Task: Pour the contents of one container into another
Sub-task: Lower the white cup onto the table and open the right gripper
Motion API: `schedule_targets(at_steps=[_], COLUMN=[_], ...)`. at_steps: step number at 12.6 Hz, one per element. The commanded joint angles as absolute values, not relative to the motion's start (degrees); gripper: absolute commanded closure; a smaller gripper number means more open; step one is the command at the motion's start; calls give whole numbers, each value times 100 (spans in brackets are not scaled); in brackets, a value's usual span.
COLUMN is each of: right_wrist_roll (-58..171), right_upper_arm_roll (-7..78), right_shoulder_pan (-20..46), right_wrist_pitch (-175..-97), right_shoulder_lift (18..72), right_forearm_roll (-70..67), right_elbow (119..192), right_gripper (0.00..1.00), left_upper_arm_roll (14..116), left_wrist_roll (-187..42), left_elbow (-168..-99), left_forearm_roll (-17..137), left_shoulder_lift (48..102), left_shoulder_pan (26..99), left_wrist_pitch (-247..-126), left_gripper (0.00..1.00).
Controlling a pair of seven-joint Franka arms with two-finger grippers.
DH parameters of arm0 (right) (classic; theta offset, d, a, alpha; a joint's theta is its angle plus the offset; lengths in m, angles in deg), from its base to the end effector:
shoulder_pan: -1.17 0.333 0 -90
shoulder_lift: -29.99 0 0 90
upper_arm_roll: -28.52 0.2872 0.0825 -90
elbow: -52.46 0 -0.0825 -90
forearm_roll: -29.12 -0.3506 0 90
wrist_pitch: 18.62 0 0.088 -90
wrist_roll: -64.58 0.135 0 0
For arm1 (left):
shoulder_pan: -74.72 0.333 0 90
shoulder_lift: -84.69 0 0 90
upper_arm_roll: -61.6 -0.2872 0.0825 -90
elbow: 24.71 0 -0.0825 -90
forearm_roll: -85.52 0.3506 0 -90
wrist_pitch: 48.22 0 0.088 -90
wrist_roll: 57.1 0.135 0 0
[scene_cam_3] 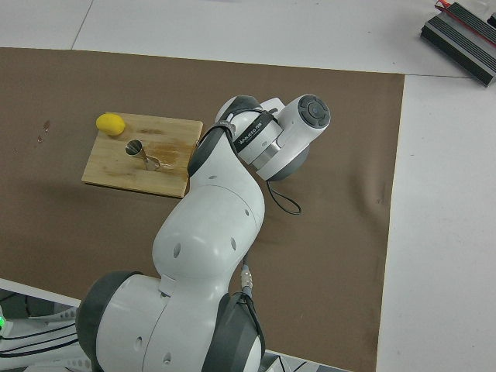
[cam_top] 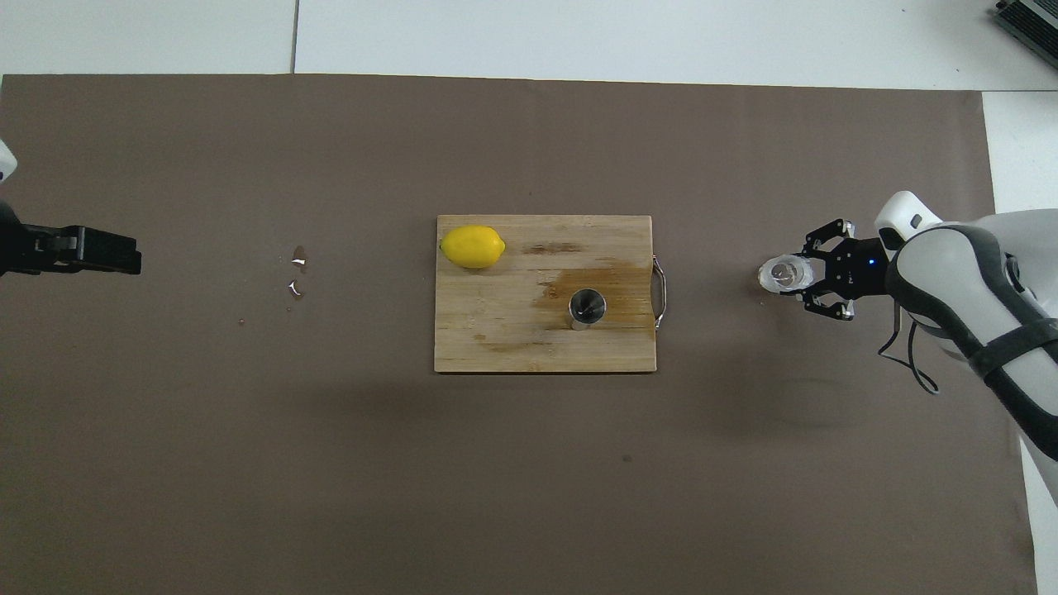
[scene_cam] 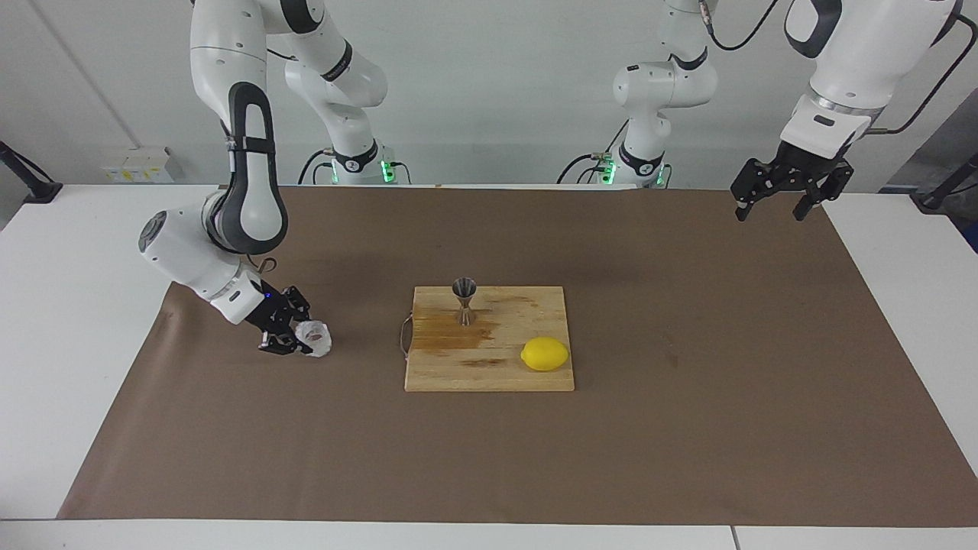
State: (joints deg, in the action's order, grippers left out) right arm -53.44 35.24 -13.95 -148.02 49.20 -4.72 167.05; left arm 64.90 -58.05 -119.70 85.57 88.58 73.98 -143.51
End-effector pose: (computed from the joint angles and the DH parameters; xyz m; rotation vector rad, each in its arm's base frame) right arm 0.5637 -0.0568 0.2608 -2.0435 -1.9192 -0.5589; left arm 0.5113 -0.0369 0.5726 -3.1368 0.0847 -0.1148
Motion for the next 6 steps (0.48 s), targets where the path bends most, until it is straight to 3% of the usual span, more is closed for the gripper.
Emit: schedule_targets(at_steps=[1,2,3,6], right_wrist_roll=[-5600,-5592,-5539,-5041], right_upper_arm_roll=[3599,3599,3599,3582], right_shoulder_pan=[-1491,-1500,-1500,-1404], right_wrist_pitch=[-14791,-14791,-14773,-14651], right_shoulder_lift=[4915,4923,4923,4574], right_forearm_roll=[-691,-700,-700,-630], right_elbow=[16734,16734,16725,16707], right_gripper=[53,22,0,0], left_upper_arm_roll=[6065,6072,6081,6143], left_wrist_roll=[-5736,-5710,-5710,-5727], left_elbow=[-12095,-12138,-12139,-12139], left_forearm_roll=[8438,8429,8428,8428], left_shoulder_lift=[8952,8969,8987,8996], left_shoulder_pan=[7095,7182,7182,7191], left_wrist_pitch=[-14288,-14279,-14261,-14226], left_gripper=[0,0,0,0])
